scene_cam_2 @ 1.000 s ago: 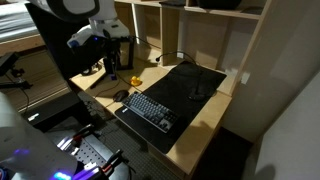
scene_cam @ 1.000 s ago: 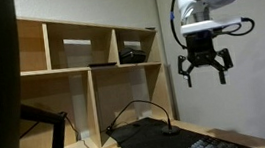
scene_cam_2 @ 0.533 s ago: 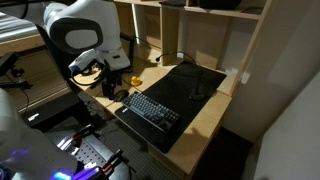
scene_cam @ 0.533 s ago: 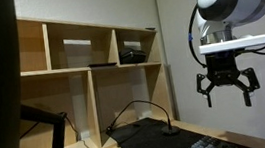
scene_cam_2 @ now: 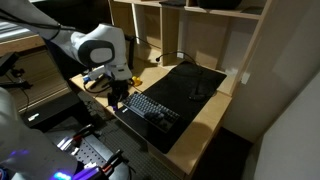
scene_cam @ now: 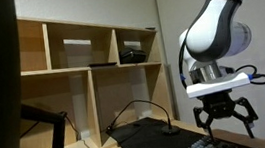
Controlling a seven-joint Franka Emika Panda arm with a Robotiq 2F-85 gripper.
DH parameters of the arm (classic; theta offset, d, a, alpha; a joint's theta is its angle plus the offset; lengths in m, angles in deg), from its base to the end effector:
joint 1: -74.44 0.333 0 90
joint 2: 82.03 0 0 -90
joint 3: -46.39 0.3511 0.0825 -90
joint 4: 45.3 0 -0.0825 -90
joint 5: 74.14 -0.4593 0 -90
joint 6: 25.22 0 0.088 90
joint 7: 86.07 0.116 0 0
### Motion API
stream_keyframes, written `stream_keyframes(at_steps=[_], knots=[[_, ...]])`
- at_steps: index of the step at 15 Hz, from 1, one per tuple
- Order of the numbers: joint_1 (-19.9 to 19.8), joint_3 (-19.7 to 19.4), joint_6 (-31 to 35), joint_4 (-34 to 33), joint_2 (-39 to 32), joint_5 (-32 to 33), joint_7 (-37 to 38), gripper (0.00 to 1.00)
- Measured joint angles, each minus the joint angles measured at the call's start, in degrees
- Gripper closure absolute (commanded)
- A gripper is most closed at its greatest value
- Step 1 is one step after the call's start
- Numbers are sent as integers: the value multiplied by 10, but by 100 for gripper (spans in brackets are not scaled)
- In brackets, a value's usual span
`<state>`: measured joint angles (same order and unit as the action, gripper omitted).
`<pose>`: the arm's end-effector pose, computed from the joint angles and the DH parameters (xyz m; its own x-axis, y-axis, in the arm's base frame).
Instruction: Pick up the rubber ducky and place it on the left
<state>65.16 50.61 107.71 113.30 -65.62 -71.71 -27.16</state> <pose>0.3930 -0.0387 0.2519 0.4591 -0.8873 -0.0439 -0.8729 -0.4597 0.1634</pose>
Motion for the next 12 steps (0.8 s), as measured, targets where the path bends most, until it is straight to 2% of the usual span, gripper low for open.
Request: stream_keyframes(at_steps=[2,4,9,12], knots=[[-3,1,9,-8,-34,4,9,0],[-5,1,9,-14,-38,4,9,0],[15,0,7,-16,-47,0,51,0],[26,0,7,-17,-53,-26,76,0]])
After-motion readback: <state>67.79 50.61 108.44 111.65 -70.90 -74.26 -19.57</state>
